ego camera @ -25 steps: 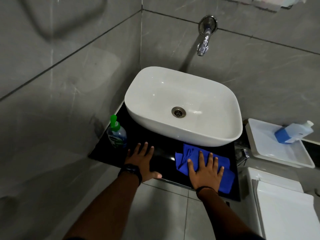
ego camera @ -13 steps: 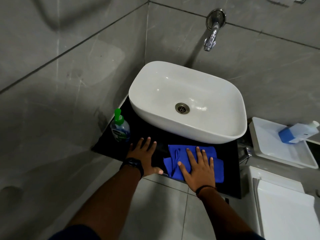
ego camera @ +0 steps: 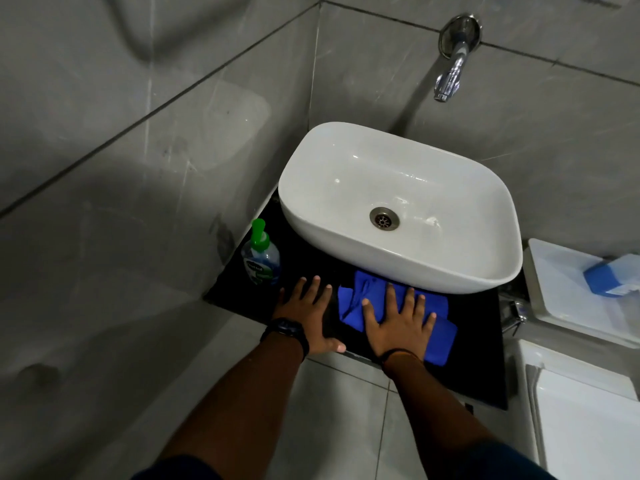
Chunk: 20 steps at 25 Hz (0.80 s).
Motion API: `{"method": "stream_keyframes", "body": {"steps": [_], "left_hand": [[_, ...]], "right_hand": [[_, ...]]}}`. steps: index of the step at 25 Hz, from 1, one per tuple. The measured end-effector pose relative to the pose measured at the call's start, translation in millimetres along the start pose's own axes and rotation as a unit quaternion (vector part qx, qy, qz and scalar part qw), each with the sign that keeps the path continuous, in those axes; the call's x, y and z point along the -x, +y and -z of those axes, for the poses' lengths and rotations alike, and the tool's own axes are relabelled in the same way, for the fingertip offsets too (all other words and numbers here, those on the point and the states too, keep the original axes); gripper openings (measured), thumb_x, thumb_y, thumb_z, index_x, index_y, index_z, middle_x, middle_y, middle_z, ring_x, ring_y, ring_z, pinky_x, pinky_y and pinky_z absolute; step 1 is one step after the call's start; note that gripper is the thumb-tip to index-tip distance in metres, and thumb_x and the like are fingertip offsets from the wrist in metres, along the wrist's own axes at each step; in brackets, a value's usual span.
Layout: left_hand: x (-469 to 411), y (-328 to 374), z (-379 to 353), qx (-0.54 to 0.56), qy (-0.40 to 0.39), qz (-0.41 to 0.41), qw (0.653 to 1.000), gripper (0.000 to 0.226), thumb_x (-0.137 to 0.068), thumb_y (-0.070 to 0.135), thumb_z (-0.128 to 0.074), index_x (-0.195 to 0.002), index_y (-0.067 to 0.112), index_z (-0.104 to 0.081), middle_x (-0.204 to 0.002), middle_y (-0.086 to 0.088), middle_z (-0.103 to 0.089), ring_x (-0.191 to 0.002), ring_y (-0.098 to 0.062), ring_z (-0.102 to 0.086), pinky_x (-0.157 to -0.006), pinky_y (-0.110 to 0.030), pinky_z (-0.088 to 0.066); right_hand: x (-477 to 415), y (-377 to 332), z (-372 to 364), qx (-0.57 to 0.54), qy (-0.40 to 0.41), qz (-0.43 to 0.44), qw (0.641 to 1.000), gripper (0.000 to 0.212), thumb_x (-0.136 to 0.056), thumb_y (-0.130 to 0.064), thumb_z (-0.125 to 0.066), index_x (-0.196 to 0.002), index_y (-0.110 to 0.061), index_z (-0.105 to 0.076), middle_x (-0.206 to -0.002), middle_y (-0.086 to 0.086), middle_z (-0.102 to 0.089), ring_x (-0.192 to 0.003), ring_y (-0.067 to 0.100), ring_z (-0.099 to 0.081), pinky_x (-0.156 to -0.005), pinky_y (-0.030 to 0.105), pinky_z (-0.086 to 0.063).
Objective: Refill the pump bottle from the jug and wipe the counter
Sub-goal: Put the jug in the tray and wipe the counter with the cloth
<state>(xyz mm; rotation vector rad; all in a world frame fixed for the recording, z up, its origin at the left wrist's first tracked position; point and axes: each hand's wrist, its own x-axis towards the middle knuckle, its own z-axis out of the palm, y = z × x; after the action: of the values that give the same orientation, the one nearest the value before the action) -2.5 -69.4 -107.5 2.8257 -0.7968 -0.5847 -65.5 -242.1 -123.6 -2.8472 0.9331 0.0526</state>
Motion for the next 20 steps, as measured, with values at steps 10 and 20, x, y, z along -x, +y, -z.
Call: {"method": "stream_keyframes", "body": {"steps": [10, 20], "left_hand": [[2.3, -1.4, 2.4, -0.008, -0.008, -0.003, 1.0, 0.116, -0.059, 0.079, -0.055, -0.145, 0.027, 0.004, -0.157, -0.001, 0.011, -0.142, -0.027, 0.01, -0.114, -0.054, -0.004], [1.9, -0.1, 1.6, -0.008, 0.007, -0.004, 1.0, 0.116, -0.059, 0.079, -0.056, -0.145, 0.027, 0.001, -0.157, -0.002, 0.008, -0.143, -0.027, 0.007, -0.114, -0.054, -0.004]], "right_hand": [[17.8, 87.6, 1.9, 0.018, 0.022, 0.088, 0.996, 0.077, -0.079, -0.077, -0.015, -0.144, -0.038, -0.024, -0.156, 0.004, -0.02, -0.143, 0.025, -0.01, -0.115, 0.048, -0.001], [6.3, 40.6, 0.5, 0.02, 0.024, 0.022, 0.999, 0.072, -0.084, -0.071, -0.024, -0.146, -0.033, -0.025, -0.156, 0.008, -0.018, -0.143, 0.028, -0.008, -0.114, 0.051, 0.001]]}}
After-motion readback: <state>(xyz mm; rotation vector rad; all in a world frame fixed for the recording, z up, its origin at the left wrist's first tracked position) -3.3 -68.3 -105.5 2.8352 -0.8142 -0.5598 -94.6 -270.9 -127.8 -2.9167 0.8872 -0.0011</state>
